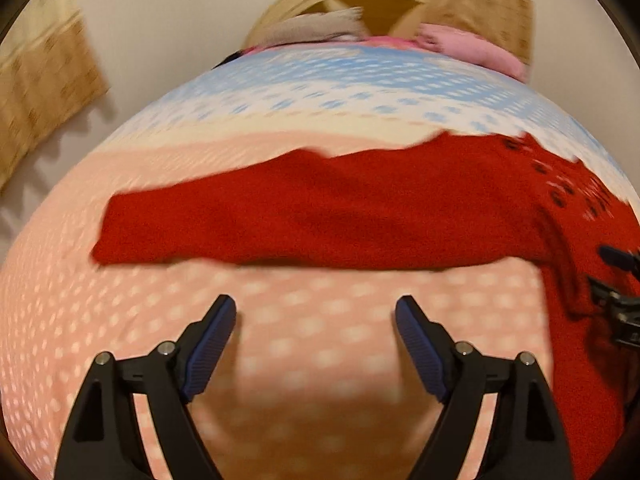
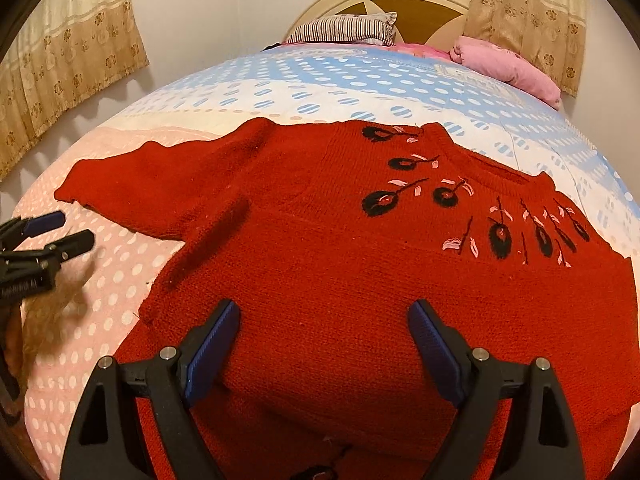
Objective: Fold small clothes
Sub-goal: 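Move the left gripper to the other sleeve cuff and grasp it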
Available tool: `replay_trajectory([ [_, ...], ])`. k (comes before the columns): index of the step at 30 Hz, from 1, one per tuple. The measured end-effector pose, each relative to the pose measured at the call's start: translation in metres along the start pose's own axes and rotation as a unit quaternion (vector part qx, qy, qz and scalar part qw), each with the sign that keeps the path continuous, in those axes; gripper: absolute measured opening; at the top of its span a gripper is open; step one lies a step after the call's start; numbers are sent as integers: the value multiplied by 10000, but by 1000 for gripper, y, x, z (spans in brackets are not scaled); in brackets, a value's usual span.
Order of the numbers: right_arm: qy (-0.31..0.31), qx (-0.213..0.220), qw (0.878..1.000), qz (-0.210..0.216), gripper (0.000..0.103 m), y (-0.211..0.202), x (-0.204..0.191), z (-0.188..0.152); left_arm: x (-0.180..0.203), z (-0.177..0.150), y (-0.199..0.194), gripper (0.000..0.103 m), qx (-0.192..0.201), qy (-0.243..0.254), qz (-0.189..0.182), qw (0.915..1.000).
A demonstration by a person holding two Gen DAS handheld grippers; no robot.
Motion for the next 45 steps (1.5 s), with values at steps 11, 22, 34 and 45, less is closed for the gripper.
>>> replay_trajectory([
  [11,-5,25,10000,2,87,-1,1,-1,-96,-12,4,85,72,-2060,-303,9781],
  [22,-7,34,10000,1,88,-1,1,-1,-139,-4,22,85,587,-4308,-1332,8906],
  [34,-3,50,10000,-11,88,-3,2,-1,-155,10,43,87,690,-4689,-1024,8746],
  [45,36,78,10000,-3,88,-4,3,1,-162,12,49,44,700,-4429,-639,8915],
])
Point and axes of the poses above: each gripper's, at about its wrist camera, not at the fingertips, and y roughly the way its jaws point, x to its right, z to its top, the point moved 6 cm from there along y, roughly the way its jaws point, and after that the axes turned 8 degrees about x, right-handed, at the moved point
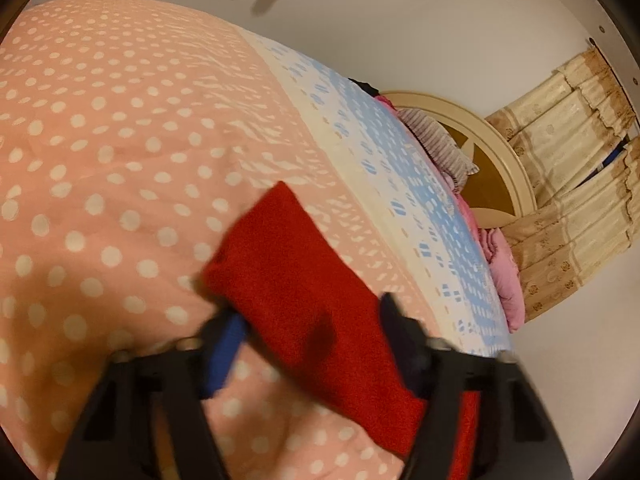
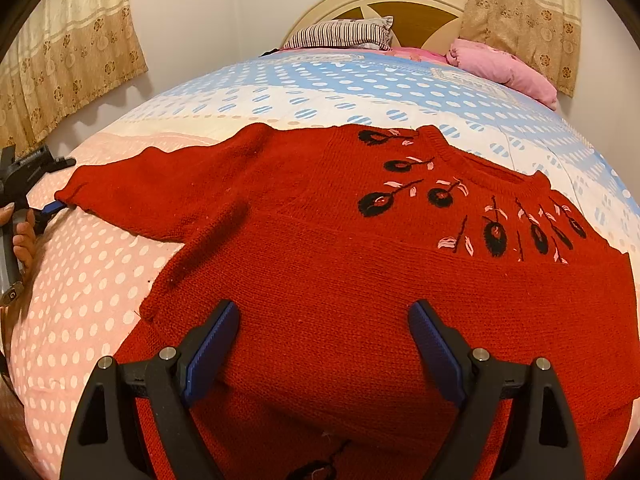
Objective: Fold small clothes
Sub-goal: 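Move the left gripper to the other sleeve cuff and grasp it, then lift the held sleeve with the left gripper and fold it across the body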
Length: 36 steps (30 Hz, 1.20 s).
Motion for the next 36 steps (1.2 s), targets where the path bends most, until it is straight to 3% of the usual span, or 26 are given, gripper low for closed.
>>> replay_trajectory([
  [1,3,2,10000,3,88,0,0,1,-4,1,2,18,-73,-47,-19,10000],
  [2,1,1,10000,1,88,0,0,0,-10,0,4,8,-174,-96,-42,9998],
  [7,52,6,10000,39,88,1,0,1,-18,3,-9,7,-190,-117,-200,9996],
  [15,93,8,9999,86,88,2,1,0,16,13,-43,6,-242,187,-708,9970],
  [22,644,254,9961,544,88,-16,15,7,68,13,-69,5,-336,700,-1094,9910],
  [28,893,733,9917,558,88,-56,31,16,110,13,-87,5,-255,1085,-1357,9845],
  [36,1129,848,9876,685,88,-87,45,5,171,-6,-103,5,-313,1462,-1805,9721],
])
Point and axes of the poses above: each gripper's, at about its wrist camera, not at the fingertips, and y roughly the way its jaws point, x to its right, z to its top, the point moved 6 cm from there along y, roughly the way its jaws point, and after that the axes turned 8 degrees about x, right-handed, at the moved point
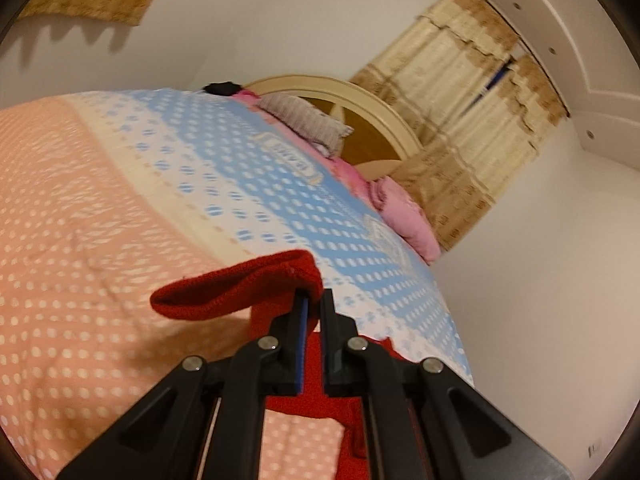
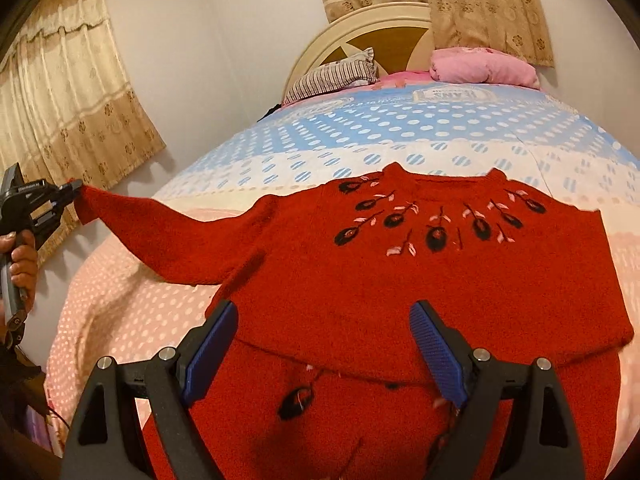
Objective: Fold small clothes
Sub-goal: 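Lift the held sleeve with the left gripper and fold it across the body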
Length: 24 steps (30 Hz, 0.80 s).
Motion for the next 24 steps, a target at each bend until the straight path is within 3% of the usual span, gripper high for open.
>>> replay_trajectory([
  [7,128,38,9999,49,88,-26,9,-9,53,-8,5,5,-86,209,-450,9987],
  [14,-164,116,9998,-34,88,-52,12,-19,91,-22,18,5,-206,313,-638,9973],
  [24,-89,-133,9999,22,88,-55,18,-52,160,-47,29,5,-377,646,-956,9926],
])
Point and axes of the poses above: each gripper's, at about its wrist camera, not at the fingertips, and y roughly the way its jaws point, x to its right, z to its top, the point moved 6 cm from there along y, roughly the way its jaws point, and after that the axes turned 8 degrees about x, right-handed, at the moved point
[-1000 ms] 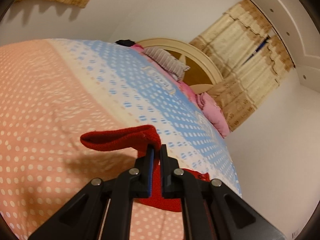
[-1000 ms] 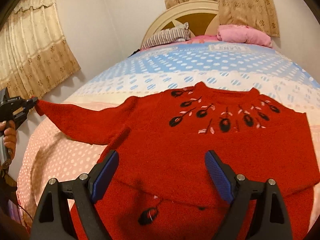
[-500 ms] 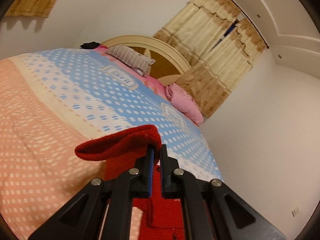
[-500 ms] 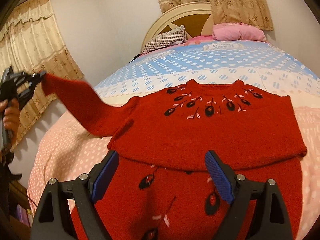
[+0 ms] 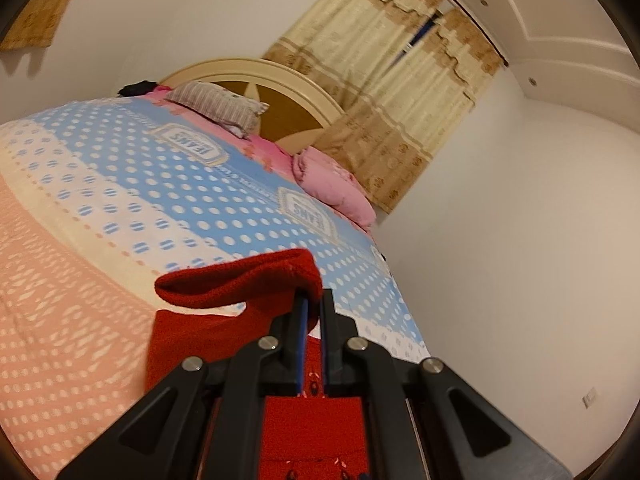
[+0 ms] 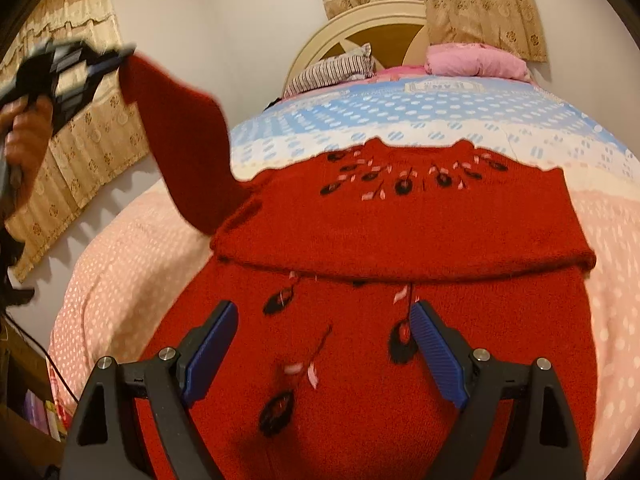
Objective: Fold small clothes
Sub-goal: 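Lift the held sleeve with the left gripper and fold it across the body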
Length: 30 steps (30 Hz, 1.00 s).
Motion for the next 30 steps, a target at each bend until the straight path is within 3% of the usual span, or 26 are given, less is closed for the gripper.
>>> replay_trajectory([
  [7,106,-170,9998,35,88,-3,10,-24,40,-31,35,5,-345,192,-170,9991],
  [15,480,-116,9986,161,88,-5,20,-26,86,-83,68,5,-723,551,-346,9953],
  [22,493,-83,9986,153,88,-7,19,-28,99,-140,102,5,-1017,1065,-167,9890],
  [27,484,-73,9987,121,88,-6,19,-30,104,-178,120,5,-1248,1596,-86,9792],
  [30,443,-73,9990,85,88,-6,18,-30,115,-205,125,14,-1644,2111,-119,9635],
])
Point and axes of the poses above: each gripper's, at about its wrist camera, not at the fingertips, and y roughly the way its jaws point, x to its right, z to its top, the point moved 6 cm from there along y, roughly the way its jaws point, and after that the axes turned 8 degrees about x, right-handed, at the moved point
